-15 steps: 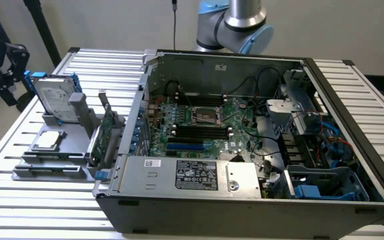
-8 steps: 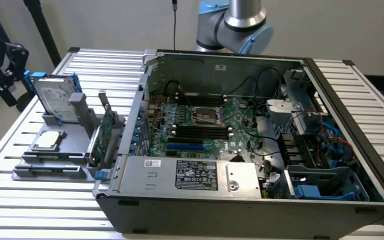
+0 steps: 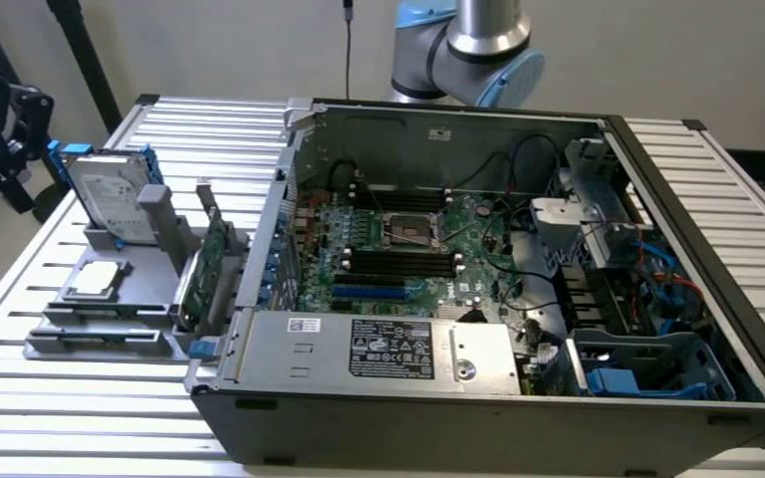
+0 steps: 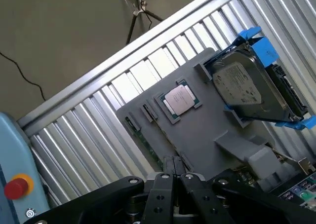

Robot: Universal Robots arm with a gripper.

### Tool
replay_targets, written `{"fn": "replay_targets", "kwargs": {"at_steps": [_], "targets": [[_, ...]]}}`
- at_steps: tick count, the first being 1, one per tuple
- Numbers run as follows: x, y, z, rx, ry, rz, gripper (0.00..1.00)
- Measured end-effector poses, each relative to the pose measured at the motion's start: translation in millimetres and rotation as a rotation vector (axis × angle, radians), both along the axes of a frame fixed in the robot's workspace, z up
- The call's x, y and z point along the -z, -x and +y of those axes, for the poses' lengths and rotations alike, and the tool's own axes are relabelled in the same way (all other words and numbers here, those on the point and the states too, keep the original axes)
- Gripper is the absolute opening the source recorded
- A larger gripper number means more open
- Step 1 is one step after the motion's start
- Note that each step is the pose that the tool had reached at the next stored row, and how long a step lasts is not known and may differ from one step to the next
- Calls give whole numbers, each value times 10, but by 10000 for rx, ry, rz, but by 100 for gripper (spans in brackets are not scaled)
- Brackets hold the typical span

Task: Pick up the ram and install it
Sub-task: 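Pick up the ram and move it above insertion slot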

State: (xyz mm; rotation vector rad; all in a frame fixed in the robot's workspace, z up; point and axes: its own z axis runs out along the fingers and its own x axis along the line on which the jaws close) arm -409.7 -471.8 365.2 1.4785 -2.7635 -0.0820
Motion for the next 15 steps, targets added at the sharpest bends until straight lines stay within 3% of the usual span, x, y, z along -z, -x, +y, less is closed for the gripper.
{"fn": "replay_targets", "kwargs": {"at_steps": [15], "targets": [[15,0,0,-2728,6,-18,11]]}}
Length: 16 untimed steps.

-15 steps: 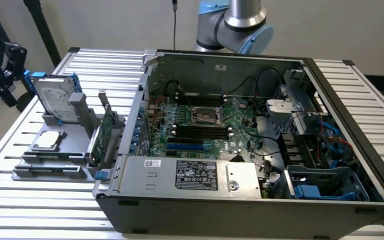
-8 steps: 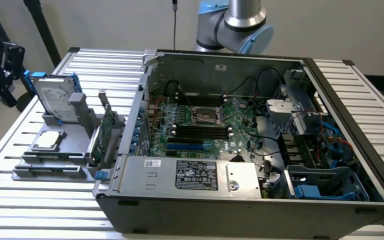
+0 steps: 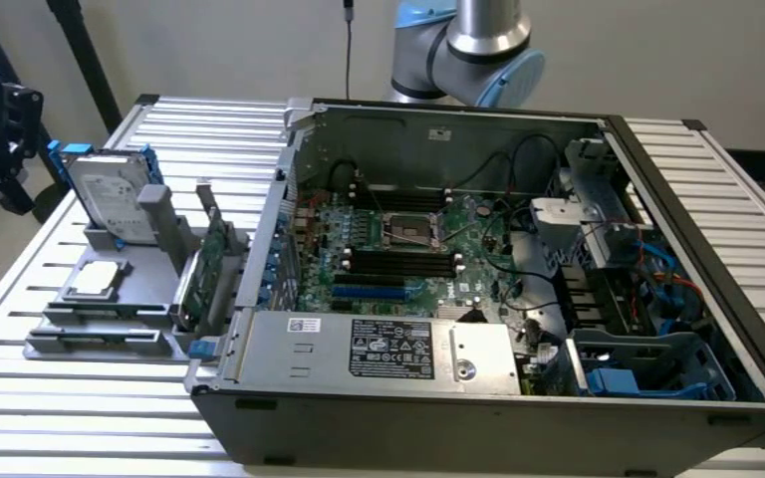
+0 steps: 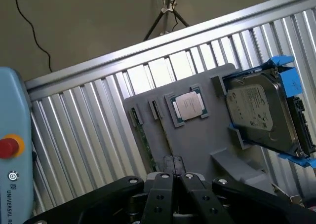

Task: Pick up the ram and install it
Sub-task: 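Pick up the ram and move it above insertion slot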

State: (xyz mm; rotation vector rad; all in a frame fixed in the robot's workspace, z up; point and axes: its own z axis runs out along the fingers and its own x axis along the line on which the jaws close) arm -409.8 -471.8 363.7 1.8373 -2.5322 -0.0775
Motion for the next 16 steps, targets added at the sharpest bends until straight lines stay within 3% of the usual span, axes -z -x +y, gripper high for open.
{"fn": "replay_targets", "kwargs": {"at_steps": [3,7,13,16], "targets": [[3,-1,0,-525,5,-52,11],[8,-1,0,-1167,14,-163,11],[18,0,0,-2161,62,-280,11],[19,-1,0,-2293,64,-300,11]]}}
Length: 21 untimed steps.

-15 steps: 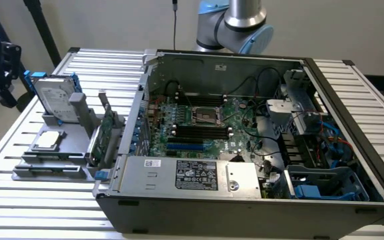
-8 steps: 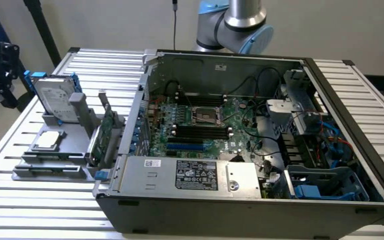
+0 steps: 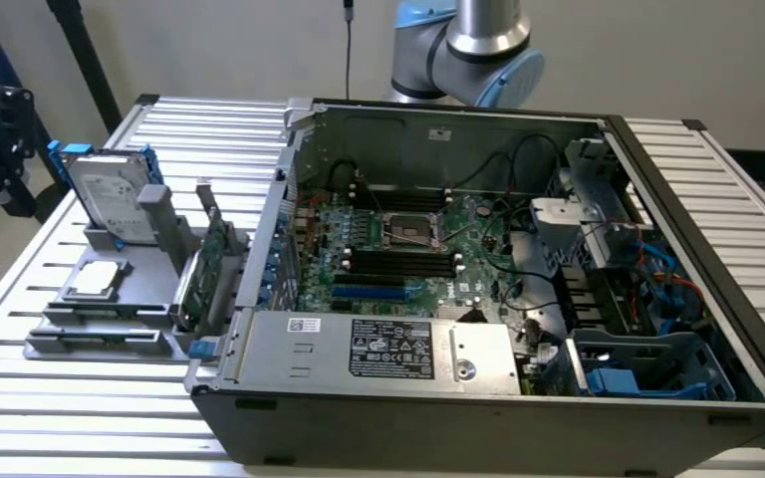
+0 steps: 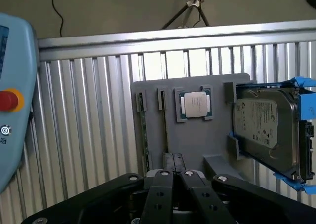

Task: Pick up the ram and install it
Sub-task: 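Pick up the ram and move it above insertion slot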

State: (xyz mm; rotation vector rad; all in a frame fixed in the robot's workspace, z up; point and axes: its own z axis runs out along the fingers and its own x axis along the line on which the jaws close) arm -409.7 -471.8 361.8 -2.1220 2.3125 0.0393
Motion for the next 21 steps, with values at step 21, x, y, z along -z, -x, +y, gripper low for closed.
{"fn": "replay_targets", "kwargs": {"at_steps": [21], "targets": [[261,-3,-39,-158,2,-8,42]]}}
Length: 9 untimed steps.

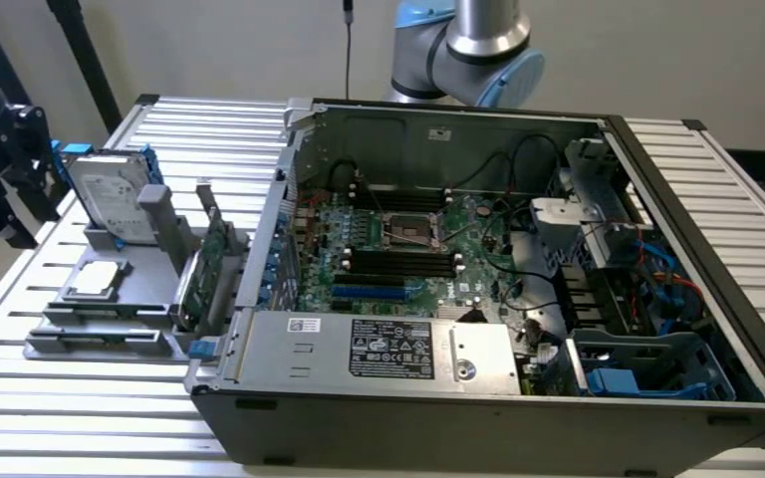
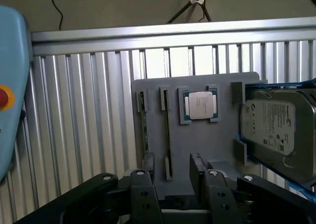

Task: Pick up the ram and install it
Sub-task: 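Pick up the ram and move it above insertion slot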

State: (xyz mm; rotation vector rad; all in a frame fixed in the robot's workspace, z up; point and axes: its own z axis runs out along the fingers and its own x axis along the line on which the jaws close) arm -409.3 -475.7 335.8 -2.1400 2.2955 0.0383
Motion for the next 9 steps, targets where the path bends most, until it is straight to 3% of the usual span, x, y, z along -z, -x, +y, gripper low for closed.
{"fn": "replay_targets", "kwargs": {"at_steps": [9], "targets": [[163,-6,-71,-102,0,1,42]]}}
